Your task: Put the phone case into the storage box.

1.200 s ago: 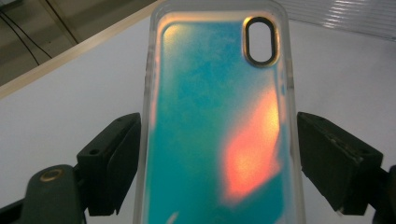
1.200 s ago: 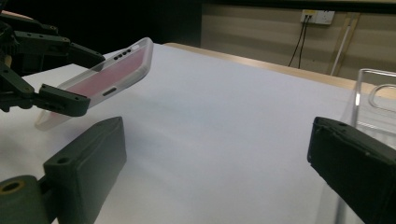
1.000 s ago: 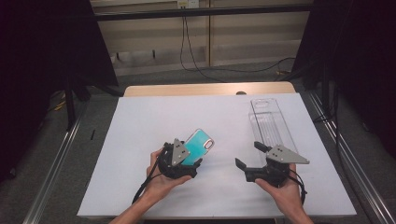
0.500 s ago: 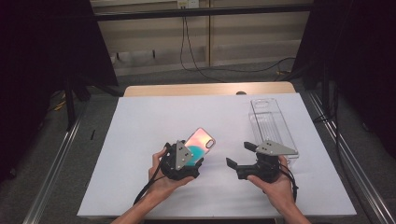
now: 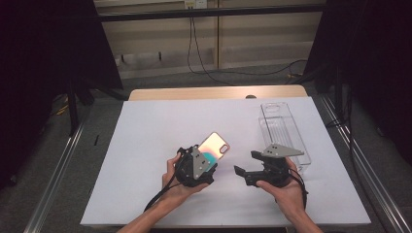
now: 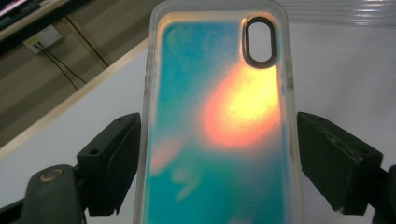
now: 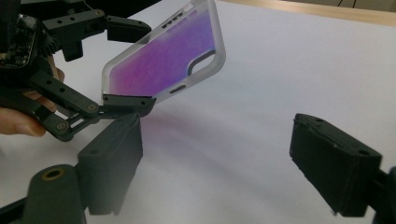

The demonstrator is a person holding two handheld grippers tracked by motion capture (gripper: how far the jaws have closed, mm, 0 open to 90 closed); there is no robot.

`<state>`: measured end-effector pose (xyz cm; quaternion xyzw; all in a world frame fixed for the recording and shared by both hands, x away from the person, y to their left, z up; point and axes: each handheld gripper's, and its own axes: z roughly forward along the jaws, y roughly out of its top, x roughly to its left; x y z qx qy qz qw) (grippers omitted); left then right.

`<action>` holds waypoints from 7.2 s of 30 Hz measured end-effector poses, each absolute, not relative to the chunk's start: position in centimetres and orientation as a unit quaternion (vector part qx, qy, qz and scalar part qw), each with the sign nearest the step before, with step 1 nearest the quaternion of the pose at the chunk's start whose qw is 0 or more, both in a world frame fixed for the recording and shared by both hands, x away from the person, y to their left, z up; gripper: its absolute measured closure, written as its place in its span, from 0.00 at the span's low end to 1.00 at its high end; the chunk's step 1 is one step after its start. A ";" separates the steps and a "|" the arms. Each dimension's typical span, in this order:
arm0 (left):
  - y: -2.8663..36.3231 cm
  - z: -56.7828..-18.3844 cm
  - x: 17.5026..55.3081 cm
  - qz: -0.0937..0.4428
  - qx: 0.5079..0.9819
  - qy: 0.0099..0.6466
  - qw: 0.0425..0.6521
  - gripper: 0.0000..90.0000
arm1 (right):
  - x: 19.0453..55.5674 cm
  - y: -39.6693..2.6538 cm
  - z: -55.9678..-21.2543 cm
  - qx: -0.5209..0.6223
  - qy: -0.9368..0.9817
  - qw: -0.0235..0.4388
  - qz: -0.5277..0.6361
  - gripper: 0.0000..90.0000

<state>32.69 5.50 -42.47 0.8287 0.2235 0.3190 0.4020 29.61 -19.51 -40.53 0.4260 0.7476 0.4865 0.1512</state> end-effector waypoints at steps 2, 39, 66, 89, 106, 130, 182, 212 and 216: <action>5.1 -42.4 32.8 0.327 0.825 0.221 0.404 0.19 | 29.8 -19.4 -40.3 0.429 0.750 0.160 0.476 0.19; 3.2 -42.4 32.8 0.382 0.801 0.207 0.412 0.19 | 34.3 -17.8 -38.7 0.497 0.733 0.115 0.450 0.63; 3.0 -42.7 33.0 0.387 0.799 0.209 0.411 0.19 | 35.7 -17.8 -39.3 0.550 0.687 0.021 0.475 0.77; 3.0 -42.9 33.4 0.376 0.802 0.213 0.412 0.19 | 35.4 -17.8 -39.5 0.556 0.658 -0.027 0.507 0.92; 3.8 -42.2 34.5 0.309 0.800 0.237 0.456 0.11 | 35.1 -18.2 -38.8 0.548 0.658 0.000 0.516 0.93; 6.4 -40.5 35.1 0.231 0.793 0.271 0.495 0.04 | 34.9 -19.2 -38.0 0.534 0.663 0.052 0.522 0.93; 16.2 -42.2 32.6 0.275 0.720 0.314 0.555 0.02 | 34.5 -22.4 -36.4 0.524 0.665 0.146 0.512 0.93; 22.0 -43.2 30.6 0.304 0.693 0.373 0.538 0.03 | 34.3 -25.7 -34.7 0.532 0.643 0.198 0.514 0.93; 22.3 -43.3 30.3 0.306 0.691 0.379 0.534 0.03 | 34.4 -26.0 -34.1 0.529 0.642 0.203 0.516 0.93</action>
